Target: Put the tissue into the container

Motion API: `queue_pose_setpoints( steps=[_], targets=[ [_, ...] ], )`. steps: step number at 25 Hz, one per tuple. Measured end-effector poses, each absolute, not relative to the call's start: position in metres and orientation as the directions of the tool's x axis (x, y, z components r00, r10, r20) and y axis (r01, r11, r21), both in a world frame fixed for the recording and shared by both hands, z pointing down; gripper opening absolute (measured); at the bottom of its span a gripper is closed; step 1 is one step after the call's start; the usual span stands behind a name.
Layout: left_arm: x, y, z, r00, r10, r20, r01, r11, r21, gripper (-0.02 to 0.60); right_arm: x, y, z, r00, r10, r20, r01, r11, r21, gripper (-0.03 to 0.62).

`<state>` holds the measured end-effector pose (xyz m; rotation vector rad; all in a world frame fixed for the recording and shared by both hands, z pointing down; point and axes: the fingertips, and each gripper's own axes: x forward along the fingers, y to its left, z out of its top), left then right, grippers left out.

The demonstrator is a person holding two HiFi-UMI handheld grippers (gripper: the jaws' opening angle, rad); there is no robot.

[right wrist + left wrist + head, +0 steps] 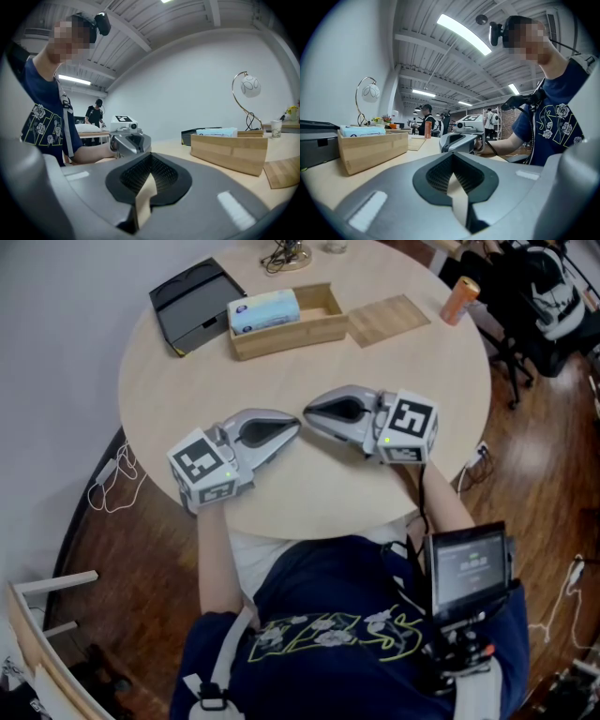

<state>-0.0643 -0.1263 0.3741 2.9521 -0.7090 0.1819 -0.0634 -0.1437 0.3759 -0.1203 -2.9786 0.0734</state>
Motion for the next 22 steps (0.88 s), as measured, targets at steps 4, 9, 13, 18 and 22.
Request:
queue_pose_setpoints(
  steps=[4, 9, 13, 18, 22],
  targets=[
    [-0.0643, -0.1261, 0.3736, 0.884, -0.447, 0.141, -0.459, -0.886, 0.069, 0.005, -0.0631, -0.1437, 0.3756, -0.984, 0.082, 0.158, 0.075, 0.996, -0.055, 0.000],
    [-0.0643, -0.1260, 0.3738, 0.883, -0.447, 0.141, -0.459, -0.886, 0.067, 0.005, -0.0629, -0.1440, 0.3757, -0.984, 0.078, 0.158, 0.070, 0.996, -0.055, 0.000],
    [-0.0644, -0.1255, 0.3738, 0.883, -0.447, 0.142, -0.459, -0.886, 0.067, 0.005, -0.0631, -0.1433, 0.3751, -0.985, 0.078, 0.156, 0.069, 0.996, -0.058, 0.000],
    [-0.0648, -0.1260, 0.3732, 0.881, -0.451, 0.142, -0.463, -0.884, 0.068, 0.005, -0.0629, -0.1441, 0.3752, -0.984, 0.074, 0.160, 0.066, 0.996, -0.056, 0.000],
    [-0.0676, -0.1290, 0.3733, 0.868, -0.476, 0.141, -0.489, -0.870, 0.068, 0.005, -0.0629, -0.1447, 0.3751, -0.984, 0.073, 0.160, 0.065, 0.996, -0.055, 0.000]
  ],
)
